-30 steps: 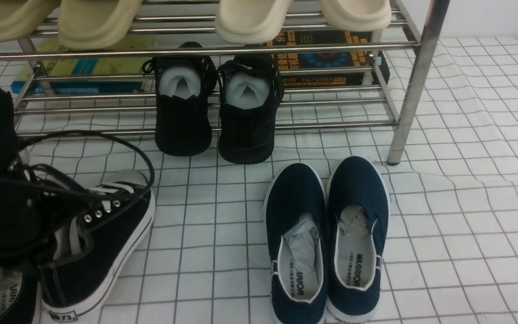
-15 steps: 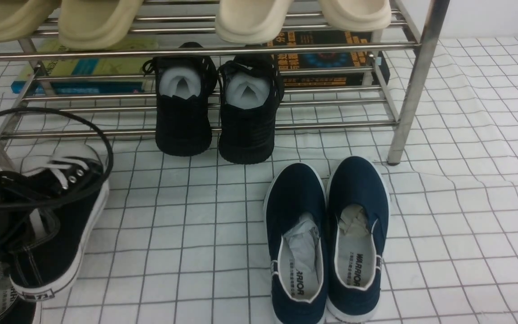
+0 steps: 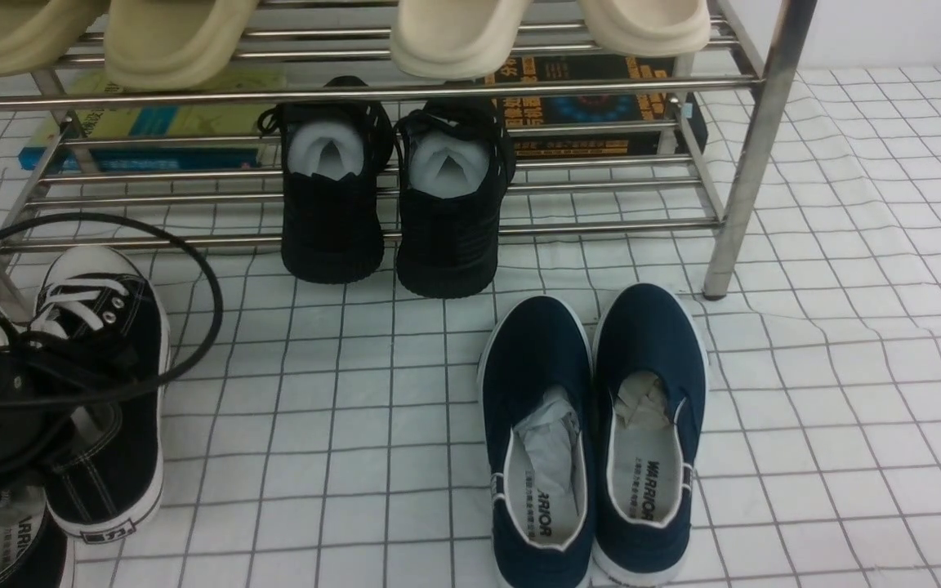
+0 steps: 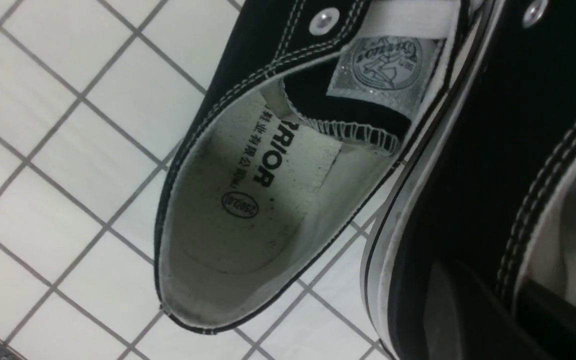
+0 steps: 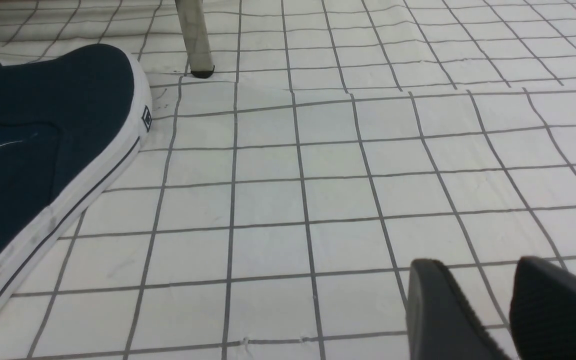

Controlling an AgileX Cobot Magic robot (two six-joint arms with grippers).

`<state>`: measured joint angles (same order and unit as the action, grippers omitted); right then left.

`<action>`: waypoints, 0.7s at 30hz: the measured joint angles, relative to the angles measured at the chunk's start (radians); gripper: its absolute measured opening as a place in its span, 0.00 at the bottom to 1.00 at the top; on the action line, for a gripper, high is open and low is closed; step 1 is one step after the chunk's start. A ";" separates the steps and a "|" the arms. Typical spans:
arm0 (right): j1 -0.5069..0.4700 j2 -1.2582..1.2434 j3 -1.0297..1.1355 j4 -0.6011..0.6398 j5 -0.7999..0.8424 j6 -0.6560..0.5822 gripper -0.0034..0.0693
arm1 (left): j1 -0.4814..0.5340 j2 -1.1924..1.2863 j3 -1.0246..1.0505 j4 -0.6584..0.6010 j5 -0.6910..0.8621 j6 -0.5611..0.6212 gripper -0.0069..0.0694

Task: Take the shoes off the shelf with your hand from the white checkered tablecloth.
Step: 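Set the held shoe down on the floor in front of the rack with the left gripper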

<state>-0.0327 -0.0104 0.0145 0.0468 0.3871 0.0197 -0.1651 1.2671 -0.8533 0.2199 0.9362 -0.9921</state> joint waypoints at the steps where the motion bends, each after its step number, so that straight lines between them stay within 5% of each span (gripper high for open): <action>1: 0.000 0.000 0.000 0.000 0.000 0.000 0.38 | 0.000 0.000 0.000 -0.005 -0.004 0.010 0.13; 21: 0.000 0.000 0.000 0.000 0.000 0.000 0.38 | 0.000 -0.001 0.049 -0.102 0.011 0.157 0.13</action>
<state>-0.0327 -0.0104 0.0145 0.0468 0.3871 0.0197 -0.1651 1.2662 -0.8046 0.1181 0.9476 -0.8350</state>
